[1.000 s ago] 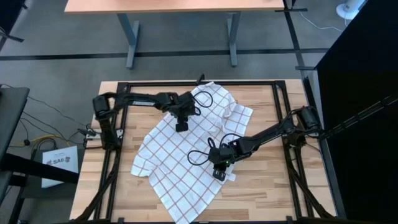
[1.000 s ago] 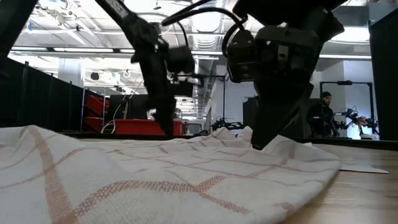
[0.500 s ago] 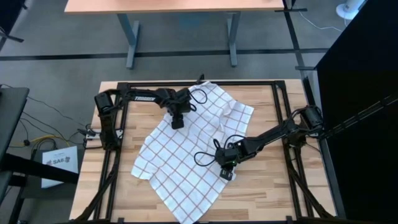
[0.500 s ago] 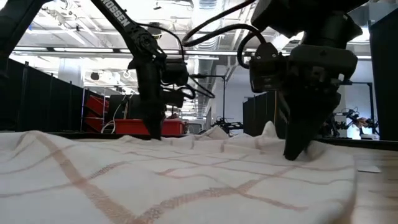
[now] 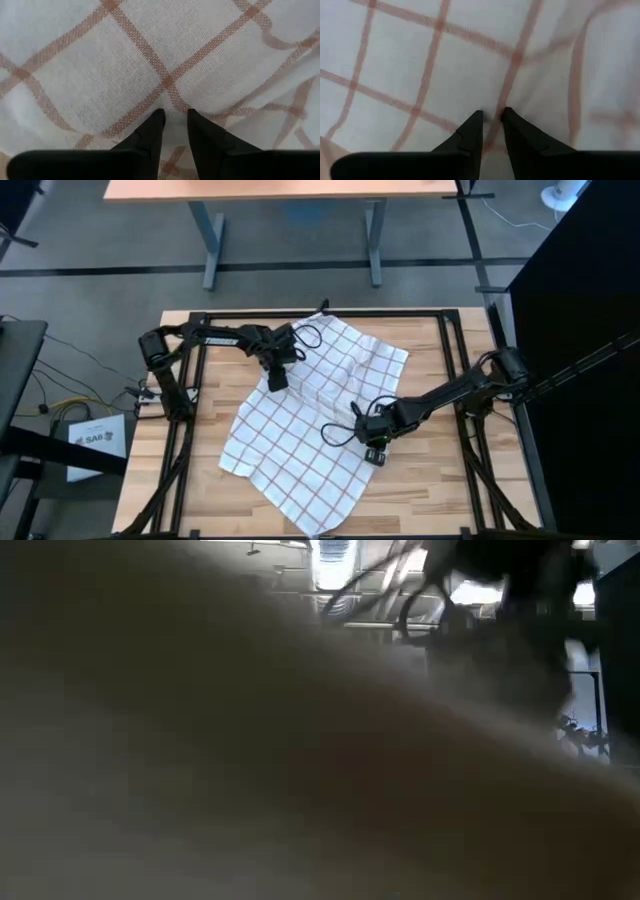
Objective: Roll towel
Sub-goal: Roll the towel
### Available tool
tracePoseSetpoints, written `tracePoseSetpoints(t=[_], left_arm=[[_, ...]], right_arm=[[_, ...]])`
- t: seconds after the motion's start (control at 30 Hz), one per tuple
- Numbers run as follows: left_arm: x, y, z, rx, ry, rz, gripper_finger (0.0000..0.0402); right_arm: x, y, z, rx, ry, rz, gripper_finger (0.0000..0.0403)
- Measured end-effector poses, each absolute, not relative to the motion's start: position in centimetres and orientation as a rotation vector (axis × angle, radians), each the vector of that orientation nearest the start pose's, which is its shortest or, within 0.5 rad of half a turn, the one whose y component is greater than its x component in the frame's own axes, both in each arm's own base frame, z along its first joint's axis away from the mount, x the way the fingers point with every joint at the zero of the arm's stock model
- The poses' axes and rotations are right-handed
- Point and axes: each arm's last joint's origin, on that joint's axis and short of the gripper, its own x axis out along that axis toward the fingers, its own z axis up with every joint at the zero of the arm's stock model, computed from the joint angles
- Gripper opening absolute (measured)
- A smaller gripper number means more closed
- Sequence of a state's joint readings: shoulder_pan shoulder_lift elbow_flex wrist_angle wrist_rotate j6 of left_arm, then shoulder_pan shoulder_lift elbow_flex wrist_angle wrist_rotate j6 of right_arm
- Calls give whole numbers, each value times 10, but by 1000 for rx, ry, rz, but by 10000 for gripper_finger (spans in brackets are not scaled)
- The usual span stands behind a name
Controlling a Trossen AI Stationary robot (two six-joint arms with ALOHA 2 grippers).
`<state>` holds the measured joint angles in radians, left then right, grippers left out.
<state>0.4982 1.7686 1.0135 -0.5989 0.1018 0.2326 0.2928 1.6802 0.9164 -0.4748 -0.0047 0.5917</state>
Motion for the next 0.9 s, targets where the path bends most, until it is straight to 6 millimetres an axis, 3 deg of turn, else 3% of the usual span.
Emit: tracePoseSetpoints(t=[0.13,0.3,0.37,0.47,0.6,0.7,0.9], left_arm=[[267,143,189,-153,1191,246,77],[248,125,213,-183,1221,245,77],[246,115,220,-203,1198,242,77],[246,95,208,-250,1253,187,77],[242,63,187,-275,1316,135,77],[234,39,165,-303,1381,125,77],[226,5,138,-372,1340,145,77]], right_arm=[[284,62,202,355,1046,-169,65],[272,13,221,372,1010,-338,65],[274,-8,218,383,1015,-395,65],[278,-37,197,394,1102,-458,65],[285,-61,168,438,1198,-484,65],[289,-64,147,429,1271,-475,65],[292,-70,134,419,1318,-422,65]])
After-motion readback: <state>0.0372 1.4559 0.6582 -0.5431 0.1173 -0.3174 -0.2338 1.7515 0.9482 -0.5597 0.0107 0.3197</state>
